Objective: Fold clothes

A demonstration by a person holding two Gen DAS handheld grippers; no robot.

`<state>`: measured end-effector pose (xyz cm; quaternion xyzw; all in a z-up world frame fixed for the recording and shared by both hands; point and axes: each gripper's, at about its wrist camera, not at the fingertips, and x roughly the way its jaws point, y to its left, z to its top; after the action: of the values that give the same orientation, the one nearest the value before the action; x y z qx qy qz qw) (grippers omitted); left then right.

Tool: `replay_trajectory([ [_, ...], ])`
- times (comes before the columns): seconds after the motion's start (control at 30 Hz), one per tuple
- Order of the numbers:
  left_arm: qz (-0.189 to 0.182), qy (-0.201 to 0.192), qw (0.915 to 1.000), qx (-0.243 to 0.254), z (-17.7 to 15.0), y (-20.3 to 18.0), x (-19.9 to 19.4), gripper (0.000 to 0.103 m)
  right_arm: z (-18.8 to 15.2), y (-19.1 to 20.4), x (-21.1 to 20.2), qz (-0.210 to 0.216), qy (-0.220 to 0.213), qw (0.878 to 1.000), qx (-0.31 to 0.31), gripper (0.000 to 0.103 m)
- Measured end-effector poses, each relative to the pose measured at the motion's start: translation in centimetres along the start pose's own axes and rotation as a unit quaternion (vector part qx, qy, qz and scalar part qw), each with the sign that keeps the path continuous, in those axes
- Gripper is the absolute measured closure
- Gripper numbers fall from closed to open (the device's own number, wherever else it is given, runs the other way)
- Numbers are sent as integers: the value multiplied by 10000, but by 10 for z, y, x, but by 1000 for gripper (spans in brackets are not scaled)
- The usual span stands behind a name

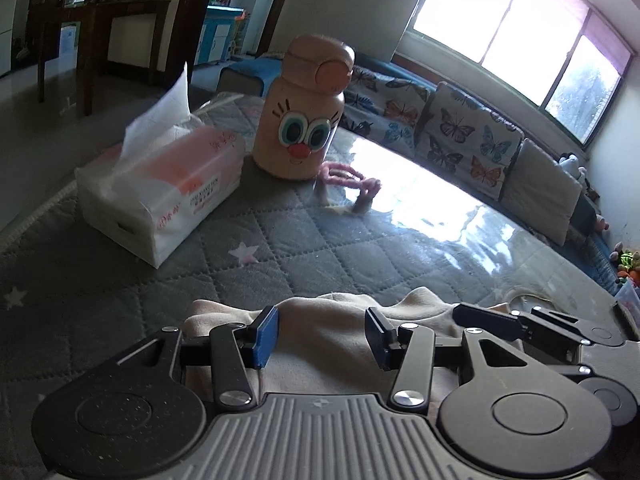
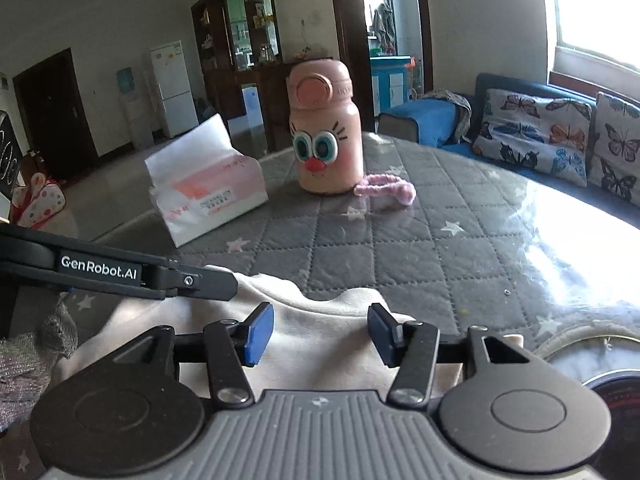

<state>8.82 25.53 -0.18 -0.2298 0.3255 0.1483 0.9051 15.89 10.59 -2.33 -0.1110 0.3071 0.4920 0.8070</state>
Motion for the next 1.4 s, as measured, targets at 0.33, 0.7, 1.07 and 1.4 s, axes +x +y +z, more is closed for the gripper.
replay_trajectory([
  [0.33,6,-176,9992,368,-27,-7,-45,48,-22,33,-32,118,103,9980,-607,44],
  [0.7,259,-145,9954,915,-77,-16,-72,44,-65,51,-70,-94,135,9944,-1039,42],
  [1.07,350,-173,9957,837,-103,-20,-89,20,-91,45,-104,-50,164,9972,-734,26],
  [1.4,452,-135,9958,783,-123,-35,-103,0,-107,44,-122,-8,234,9984,-509,4],
])
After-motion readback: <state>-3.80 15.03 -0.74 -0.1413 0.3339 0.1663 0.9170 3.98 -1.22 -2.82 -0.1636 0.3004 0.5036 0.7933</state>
